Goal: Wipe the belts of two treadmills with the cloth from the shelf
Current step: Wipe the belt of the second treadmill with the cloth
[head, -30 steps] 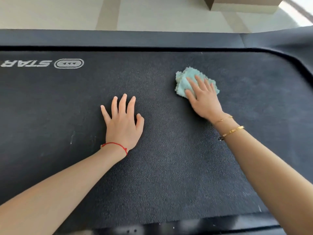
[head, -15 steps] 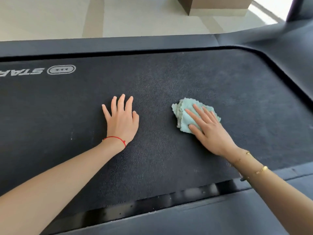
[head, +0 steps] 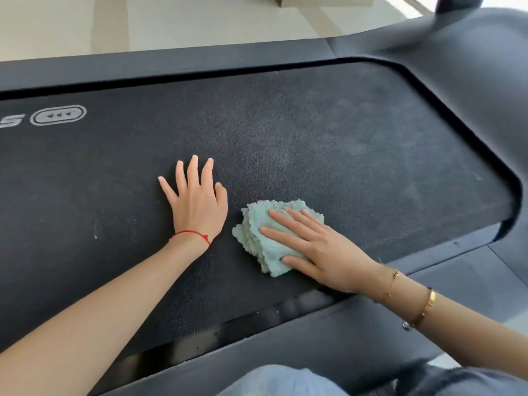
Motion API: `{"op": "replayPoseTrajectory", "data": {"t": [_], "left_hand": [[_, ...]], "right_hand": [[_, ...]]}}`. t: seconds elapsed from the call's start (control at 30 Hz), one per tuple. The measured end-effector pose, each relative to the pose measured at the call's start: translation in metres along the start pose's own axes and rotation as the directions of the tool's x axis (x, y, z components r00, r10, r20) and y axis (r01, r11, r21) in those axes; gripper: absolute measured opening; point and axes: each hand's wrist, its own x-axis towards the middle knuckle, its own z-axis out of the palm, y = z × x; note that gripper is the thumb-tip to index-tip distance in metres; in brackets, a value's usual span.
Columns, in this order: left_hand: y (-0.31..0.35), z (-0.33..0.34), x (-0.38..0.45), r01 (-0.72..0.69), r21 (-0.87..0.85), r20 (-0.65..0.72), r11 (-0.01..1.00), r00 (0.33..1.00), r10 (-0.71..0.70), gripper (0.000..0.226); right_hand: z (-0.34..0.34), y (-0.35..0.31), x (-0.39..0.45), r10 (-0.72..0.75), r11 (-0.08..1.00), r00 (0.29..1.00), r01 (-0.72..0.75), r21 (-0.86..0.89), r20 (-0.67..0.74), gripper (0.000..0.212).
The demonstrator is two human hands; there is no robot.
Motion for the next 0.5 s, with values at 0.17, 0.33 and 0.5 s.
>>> {"op": "replayPoseTrajectory", "data": {"t": [0.17,0.33,0.5], "left_hand": [[0.0,0.005,0.0,0.01,0.03,-0.023,0.999,1.0,-0.01,0.053],[0.012,0.005,0.001,0.072,0.038,-0.022,0.997,0.997,-0.072,0.053],[0.036,0.008,0.013,0.079,0.051,-0.018,0.996,0.997,-0.078,0.053]], "right_hand": [[-0.009,0.066,0.041,0.32,0.946,0.938,-0.31,0.09,-0.135,0.06],[0.002,0.039,0.028,0.153,0.988,0.98,-0.148,0.05,-0.128,0.054],[0.001,0.034,-0.015,-0.147,0.988,0.986,0.15,0.033,-0.08,0.052]]}}
